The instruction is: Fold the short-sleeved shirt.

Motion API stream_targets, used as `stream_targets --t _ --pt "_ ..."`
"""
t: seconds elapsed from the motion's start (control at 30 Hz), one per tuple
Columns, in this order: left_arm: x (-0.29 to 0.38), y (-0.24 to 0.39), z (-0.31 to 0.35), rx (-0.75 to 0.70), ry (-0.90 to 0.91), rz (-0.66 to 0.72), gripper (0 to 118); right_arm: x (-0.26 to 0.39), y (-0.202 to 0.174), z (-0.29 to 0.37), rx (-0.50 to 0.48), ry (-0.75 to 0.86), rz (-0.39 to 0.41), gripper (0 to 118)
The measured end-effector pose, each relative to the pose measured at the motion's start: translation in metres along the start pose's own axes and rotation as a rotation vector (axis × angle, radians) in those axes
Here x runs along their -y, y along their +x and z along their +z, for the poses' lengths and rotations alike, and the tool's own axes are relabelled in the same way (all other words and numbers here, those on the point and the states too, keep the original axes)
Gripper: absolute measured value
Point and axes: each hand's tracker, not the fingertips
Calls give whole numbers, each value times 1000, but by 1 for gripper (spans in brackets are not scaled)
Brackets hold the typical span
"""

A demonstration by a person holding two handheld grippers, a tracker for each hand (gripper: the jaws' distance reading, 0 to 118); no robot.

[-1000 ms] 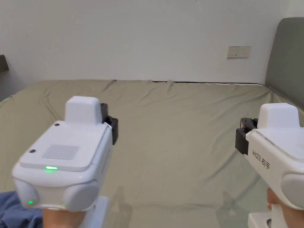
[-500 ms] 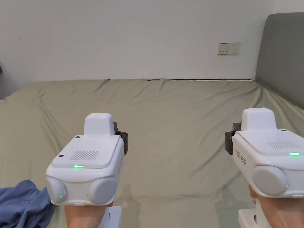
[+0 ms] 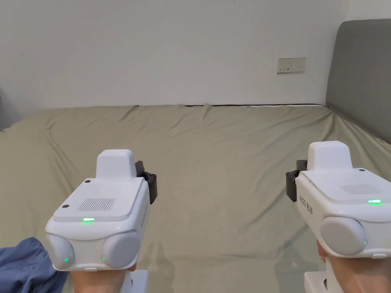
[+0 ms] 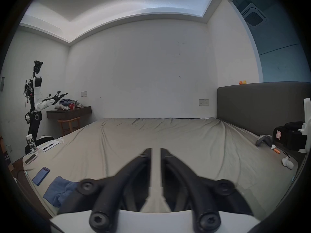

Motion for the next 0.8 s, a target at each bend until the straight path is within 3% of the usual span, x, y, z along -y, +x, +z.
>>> stream_targets --t 0.07,0.1,0.17,0.2,0.27,0.33,0.37,0.5,0.63,0.8 --pt "1 -1 -1 7 3 13 105 0 1 -1 -2 -17 -14 76" --pt "1 -1 -2 12 2 17 105 0 1 -1 -1 -11 -8 84" --pt "5 3 5 13 32 24 118 3 2 -3 7 -68 -38 100" --pt "11 5 5 6 32 8 117 1 2 -1 30 1 1 104" --pt "15 11 6 -3 15 -30 117 -2 0 -2 52 12 33 105" --pt "5 5 1 -6 -19 -54 117 -2 2 -4 56 -44 -16 114" --pt "4 5 1 -6 -17 -49 117 -4 3 -4 48 -25 -4 118" --pt "6 -1 7 -3 76 27 117 -3 9 1 -22 47 -99 118" --pt "1 -7 7 3 27 90 118 -7 12 4 -87 27 -164 118" --pt "0 -15 12 0 21 103 118 -7 12 4 -59 8 -181 118"
